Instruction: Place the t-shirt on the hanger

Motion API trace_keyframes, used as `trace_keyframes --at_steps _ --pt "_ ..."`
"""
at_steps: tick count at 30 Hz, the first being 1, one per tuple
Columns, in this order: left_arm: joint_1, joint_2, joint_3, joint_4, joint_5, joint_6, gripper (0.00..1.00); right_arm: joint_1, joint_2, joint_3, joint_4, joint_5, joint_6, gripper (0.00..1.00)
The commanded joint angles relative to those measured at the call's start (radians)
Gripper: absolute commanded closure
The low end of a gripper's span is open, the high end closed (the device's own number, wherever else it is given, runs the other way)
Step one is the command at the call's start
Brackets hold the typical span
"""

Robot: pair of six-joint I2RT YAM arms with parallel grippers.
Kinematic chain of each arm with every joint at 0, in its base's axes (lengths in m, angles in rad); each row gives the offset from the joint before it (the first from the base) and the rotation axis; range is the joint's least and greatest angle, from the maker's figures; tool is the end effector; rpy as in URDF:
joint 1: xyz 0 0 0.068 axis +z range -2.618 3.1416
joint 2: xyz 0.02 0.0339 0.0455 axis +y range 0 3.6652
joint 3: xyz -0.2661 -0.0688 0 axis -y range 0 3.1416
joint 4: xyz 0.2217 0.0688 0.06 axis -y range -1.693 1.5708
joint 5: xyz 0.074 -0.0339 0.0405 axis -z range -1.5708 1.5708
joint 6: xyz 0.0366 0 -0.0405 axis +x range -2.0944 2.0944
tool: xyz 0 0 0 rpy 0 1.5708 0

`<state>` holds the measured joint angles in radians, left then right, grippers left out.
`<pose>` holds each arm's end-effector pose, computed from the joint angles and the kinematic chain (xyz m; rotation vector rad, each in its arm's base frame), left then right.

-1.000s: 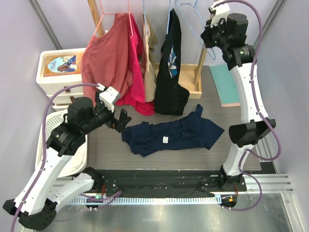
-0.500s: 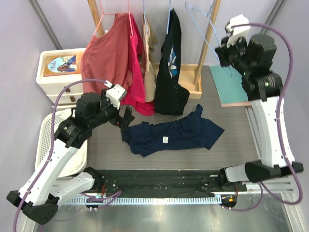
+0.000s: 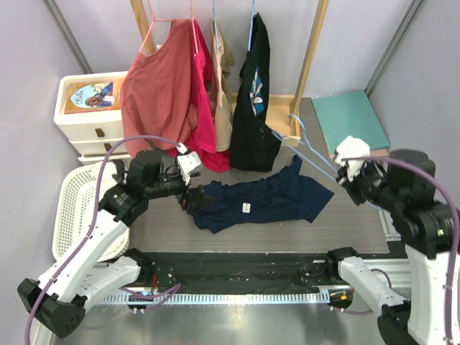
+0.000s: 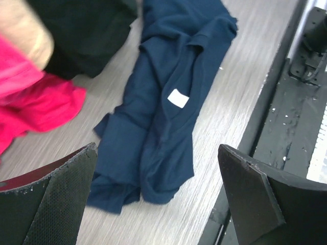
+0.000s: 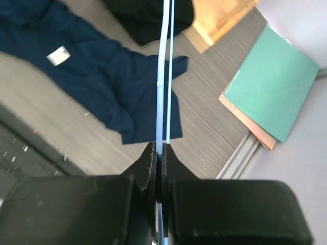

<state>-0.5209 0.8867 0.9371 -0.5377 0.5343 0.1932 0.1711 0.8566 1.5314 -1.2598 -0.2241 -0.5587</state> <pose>0.1325 -0.0975 0.3414 1.0278 1.7938 -0.7511 0.0703 0.0204 0.4394 -0.8826 1.9488 0.0149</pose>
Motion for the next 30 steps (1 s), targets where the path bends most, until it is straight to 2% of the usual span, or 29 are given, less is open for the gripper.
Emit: trace_keyframes --at_steps 1,4,9,13,16,20,23,24,26,27,29,30 --pt "0.001 -0.025 -0.058 0.183 0.070 0.049 0.02 0.002 -0.065 -0.019 -0.216 -0.249 -0.141 0.99" --pt "-0.021 -0.035 -0.092 0.222 0.055 0.127 0.05 0.004 -0.090 -0.095 -0.237 -0.403 -0.171 0.99" --pt "-0.166 -0.074 -0.156 0.258 -0.060 0.256 0.08 0.002 -0.068 -0.204 -0.246 -0.559 -0.260 0.99" --pt "-0.290 -0.071 -0.188 0.315 -0.131 0.261 0.07 0.004 -0.068 -0.240 -0.247 -0.670 -0.328 0.99" --pt "-0.330 -0.048 -0.193 0.349 -0.167 0.224 0.04 0.002 -0.074 -0.267 -0.247 -0.719 -0.369 0.99" --pt "-0.341 -0.009 -0.208 0.418 -0.183 0.203 0.05 0.005 -0.096 -0.303 -0.247 -0.781 -0.405 0.99" --pt "-0.341 0.003 -0.215 0.433 -0.174 0.196 0.10 0.004 -0.114 -0.329 -0.247 -0.810 -0.435 0.99" --pt "-0.341 0.009 -0.212 0.435 -0.165 0.192 0.22 0.004 -0.114 -0.341 -0.233 -0.813 -0.428 0.98" --pt "-0.344 0.021 -0.204 0.424 -0.145 0.166 0.38 0.004 -0.097 -0.347 -0.198 -0.817 -0.377 0.94" --pt "-0.344 0.030 -0.193 0.406 -0.128 0.161 0.54 0.004 -0.084 -0.350 -0.185 -0.820 -0.360 0.89" --pt "-0.352 0.043 -0.181 0.383 -0.120 0.141 0.73 0.007 -0.042 -0.355 -0.133 -0.801 -0.279 0.83" --pt "-0.355 0.049 -0.167 0.358 -0.122 0.123 0.95 0.005 -0.027 -0.359 -0.050 -0.781 -0.157 0.76"
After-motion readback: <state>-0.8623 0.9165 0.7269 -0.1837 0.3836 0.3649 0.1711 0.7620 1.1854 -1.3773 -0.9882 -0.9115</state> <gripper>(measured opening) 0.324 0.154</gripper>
